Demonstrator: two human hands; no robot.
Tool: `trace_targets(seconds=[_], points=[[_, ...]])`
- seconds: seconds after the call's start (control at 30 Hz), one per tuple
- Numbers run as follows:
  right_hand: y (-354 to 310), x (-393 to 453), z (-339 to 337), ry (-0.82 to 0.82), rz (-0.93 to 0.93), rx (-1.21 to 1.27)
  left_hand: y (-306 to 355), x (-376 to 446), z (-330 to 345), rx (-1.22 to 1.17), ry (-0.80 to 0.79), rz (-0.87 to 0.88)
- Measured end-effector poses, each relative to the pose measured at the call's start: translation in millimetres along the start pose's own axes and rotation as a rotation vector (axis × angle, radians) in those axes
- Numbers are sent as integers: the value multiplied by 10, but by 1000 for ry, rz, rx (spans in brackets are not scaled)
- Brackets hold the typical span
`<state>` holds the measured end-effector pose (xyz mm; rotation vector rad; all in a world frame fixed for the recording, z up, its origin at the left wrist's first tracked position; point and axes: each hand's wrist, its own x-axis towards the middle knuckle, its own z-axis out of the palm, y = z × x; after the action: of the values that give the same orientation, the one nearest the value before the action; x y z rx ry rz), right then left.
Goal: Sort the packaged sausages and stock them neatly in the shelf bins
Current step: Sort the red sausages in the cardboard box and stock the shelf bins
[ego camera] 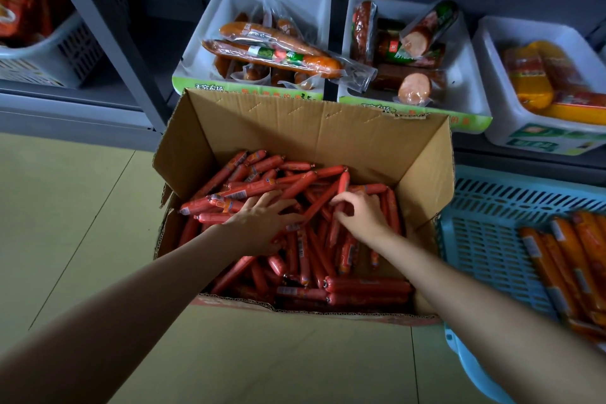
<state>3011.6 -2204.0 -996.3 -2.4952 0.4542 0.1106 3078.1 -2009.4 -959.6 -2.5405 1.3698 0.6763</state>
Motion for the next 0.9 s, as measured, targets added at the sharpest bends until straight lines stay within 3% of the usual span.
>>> trace_targets(seconds=[0.07, 0.13, 0.23, 0.33, 0.43, 0.57, 0.67, 0.77, 0.9], points=[[-52, 15, -111, 160, -14, 140, 17, -6, 13, 7, 64, 6], [-75, 63, -328, 210, 8, 173, 45, 1, 32, 16, 142, 31], [-16, 52, -739, 72, 57, -81, 143, 77, 18, 61, 176, 112], [126, -75, -905, -16, 108, -364, 269, 220, -23, 100, 98, 79], [222, -176, -692, -106, 120, -499, 356, 345, -38, 142, 51, 11], [222, -194, -466, -226, 229, -717, 419, 382, -63, 128, 111, -2], [281, -188, -450, -245, 118, -677, 410, 366, -93, 6, 201, -3], [316, -131, -478, -245, -122, -708, 359, 298, -131, -54, 245, 14], [265, 57, -403, -237, -152, -726, 247, 163, -112, -81, 567, 60]])
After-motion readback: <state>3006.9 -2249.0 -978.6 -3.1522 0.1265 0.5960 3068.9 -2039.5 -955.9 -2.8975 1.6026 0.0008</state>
